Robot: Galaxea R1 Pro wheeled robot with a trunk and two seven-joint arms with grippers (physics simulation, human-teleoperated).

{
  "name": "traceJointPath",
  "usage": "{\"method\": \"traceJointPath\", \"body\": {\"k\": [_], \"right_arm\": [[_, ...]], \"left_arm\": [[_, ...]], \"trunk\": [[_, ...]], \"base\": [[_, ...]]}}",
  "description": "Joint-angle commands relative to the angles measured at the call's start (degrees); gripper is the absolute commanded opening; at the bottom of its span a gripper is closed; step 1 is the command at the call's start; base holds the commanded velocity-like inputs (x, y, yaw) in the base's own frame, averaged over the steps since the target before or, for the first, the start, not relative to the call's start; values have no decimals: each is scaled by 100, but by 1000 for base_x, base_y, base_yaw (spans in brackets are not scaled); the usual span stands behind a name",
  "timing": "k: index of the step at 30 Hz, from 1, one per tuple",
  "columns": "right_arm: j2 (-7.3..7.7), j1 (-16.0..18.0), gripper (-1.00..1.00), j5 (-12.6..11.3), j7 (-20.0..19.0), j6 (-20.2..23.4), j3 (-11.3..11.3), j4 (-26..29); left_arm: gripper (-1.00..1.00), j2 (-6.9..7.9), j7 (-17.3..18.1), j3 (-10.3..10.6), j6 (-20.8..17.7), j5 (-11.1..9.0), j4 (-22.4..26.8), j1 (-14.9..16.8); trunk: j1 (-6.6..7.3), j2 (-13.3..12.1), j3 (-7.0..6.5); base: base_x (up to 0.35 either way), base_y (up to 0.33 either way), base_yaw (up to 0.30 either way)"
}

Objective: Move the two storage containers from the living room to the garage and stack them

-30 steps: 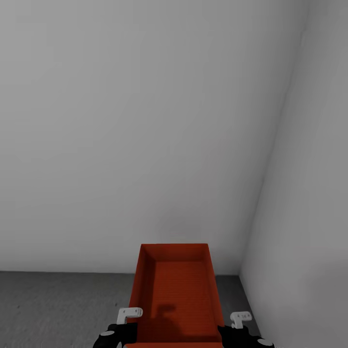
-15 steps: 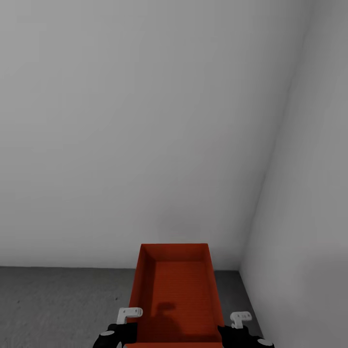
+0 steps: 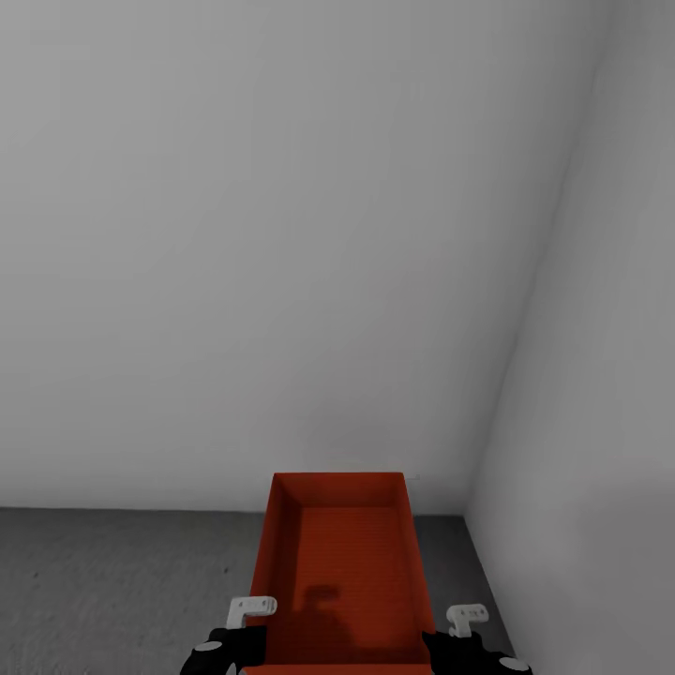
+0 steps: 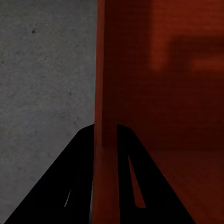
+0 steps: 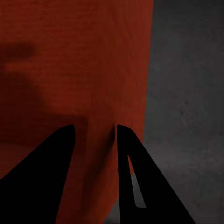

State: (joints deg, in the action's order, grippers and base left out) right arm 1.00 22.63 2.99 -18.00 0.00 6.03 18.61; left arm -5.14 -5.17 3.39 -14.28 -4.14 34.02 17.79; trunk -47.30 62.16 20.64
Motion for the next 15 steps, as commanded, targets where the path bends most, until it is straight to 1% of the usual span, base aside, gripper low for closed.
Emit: {"method": "traceJointPath", "body": {"k": [1, 8, 15], "right_arm": [[-56, -4, -100, 43, -43, 4, -163, -6], [-56, -4, -100, 52, -29, 5, -187, -6], [-56, -4, -100, 46, -36, 1, -182, -6]], "left_arm": [[-100, -110, -54, -23, -40, 36, 210, 6], [-100, -110, -54, -23, -40, 36, 210, 6], [-100, -111, -54, -23, -40, 36, 210, 6]], "trunk": [[-23, 46, 35], [-176, 327, 226], [-330, 608, 416]], "base": [[0, 0, 0], [0, 0, 17], [0, 0, 98]]}}
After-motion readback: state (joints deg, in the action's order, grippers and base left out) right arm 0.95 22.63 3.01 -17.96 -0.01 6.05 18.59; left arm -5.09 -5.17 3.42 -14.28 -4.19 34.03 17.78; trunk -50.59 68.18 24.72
